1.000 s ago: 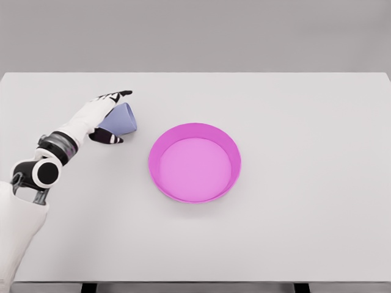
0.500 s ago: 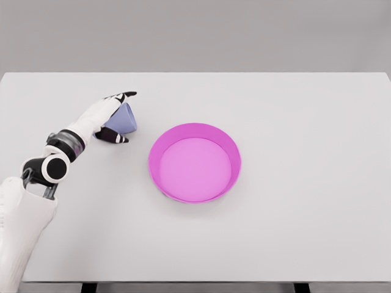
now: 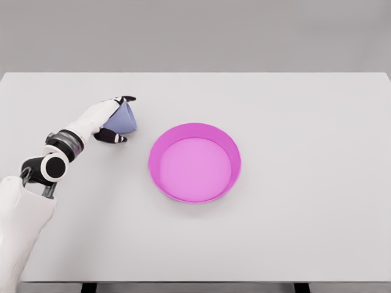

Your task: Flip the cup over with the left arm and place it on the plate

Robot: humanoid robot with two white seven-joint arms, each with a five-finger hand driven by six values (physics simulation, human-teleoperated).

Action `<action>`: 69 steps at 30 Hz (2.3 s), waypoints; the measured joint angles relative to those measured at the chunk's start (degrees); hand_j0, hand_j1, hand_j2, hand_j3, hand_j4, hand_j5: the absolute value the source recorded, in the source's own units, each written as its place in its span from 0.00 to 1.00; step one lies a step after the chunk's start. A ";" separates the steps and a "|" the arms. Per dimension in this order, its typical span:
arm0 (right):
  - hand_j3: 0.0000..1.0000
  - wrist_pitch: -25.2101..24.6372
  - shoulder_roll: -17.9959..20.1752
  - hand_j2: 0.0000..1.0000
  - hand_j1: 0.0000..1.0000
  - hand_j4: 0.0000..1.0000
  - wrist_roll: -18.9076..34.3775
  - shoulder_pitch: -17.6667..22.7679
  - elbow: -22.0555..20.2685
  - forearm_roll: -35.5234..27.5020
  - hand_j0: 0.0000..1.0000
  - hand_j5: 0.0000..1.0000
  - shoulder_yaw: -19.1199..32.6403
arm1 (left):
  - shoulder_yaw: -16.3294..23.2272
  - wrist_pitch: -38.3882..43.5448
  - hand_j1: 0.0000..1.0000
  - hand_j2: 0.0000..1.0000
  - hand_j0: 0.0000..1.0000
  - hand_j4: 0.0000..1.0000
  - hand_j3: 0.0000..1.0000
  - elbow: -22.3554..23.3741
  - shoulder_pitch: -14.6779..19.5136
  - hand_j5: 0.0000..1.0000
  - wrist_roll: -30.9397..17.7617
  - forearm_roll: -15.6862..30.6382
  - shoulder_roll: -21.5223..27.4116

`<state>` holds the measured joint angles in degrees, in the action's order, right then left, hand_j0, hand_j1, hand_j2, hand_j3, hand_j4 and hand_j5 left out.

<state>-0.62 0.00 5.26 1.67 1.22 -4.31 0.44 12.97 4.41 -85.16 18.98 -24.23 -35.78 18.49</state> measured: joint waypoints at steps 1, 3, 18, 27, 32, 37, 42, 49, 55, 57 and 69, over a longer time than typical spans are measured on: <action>1.00 0.00 0.00 1.00 1.00 1.00 0.00 0.00 0.00 0.00 1.00 1.00 0.00 | 0.02 -0.04 0.79 0.79 0.79 0.79 0.79 -0.01 0.00 0.79 -0.04 0.00 0.03; 1.00 0.00 0.00 1.00 1.00 1.00 0.00 -0.09 0.00 0.00 1.00 1.00 0.00 | 0.04 -0.22 0.77 0.77 0.77 0.77 0.77 -0.04 0.00 0.77 -0.09 0.00 0.06; 1.00 0.00 0.00 1.00 1.00 1.00 0.00 0.00 0.00 0.00 1.00 1.00 0.00 | -0.30 -4.20 0.70 0.70 0.70 0.70 0.70 -0.70 -0.70 0.70 -0.07 0.85 0.15; 1.00 0.00 0.00 1.00 1.00 1.00 0.00 0.00 0.00 0.00 1.00 1.00 0.00 | -2.41 -12.83 0.70 0.70 0.70 0.70 0.70 -0.59 -1.23 0.70 -1.06 7.15 0.51; 1.00 0.00 0.00 1.00 1.00 1.00 0.00 0.00 0.00 0.00 1.00 1.00 0.00 | -4.94 -18.68 0.70 0.70 0.70 0.70 0.70 -0.27 -1.67 0.70 -4.45 11.55 0.51; 1.00 0.00 0.00 1.00 1.00 1.00 0.00 0.00 0.00 0.00 1.00 1.00 0.00 | -7.51 -22.46 0.70 0.70 0.70 0.70 0.70 -0.38 -1.67 0.70 -8.22 15.69 0.55; 1.00 0.00 0.00 1.00 1.00 1.00 0.00 0.00 0.00 0.00 1.00 1.00 0.00 | -9.12 -27.66 0.70 0.70 0.70 0.70 0.70 -0.45 -1.67 0.70 -10.32 22.97 0.56; 1.00 0.00 0.00 1.00 1.00 1.00 0.00 0.00 0.00 0.00 1.00 1.00 0.00 | -8.67 -34.44 0.70 0.70 0.70 0.70 0.70 -0.56 -2.46 0.70 -10.76 34.09 0.24; 1.00 0.00 0.00 1.00 1.00 1.00 0.00 -0.09 0.00 0.00 1.00 1.00 0.00 | -4.93 -38.46 0.71 0.71 0.71 0.71 0.71 -0.66 -2.81 0.71 -10.81 40.22 -0.07; 1.00 0.00 0.00 1.00 1.00 1.00 0.00 0.00 0.00 0.00 1.00 1.00 0.00 | -3.11 -38.98 0.71 0.71 0.71 0.71 0.71 -0.70 -2.81 0.71 -10.81 42.38 0.02; 1.00 0.00 0.00 1.00 1.00 1.00 0.00 -0.09 0.00 0.00 1.00 1.00 0.00 | 4.53 -39.55 0.68 0.68 0.68 0.68 0.68 -0.71 -4.48 0.68 -10.81 46.47 0.13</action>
<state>-0.62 0.00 5.26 1.58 1.22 -4.32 0.45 17.49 -35.14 -85.87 14.50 -35.04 10.69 18.62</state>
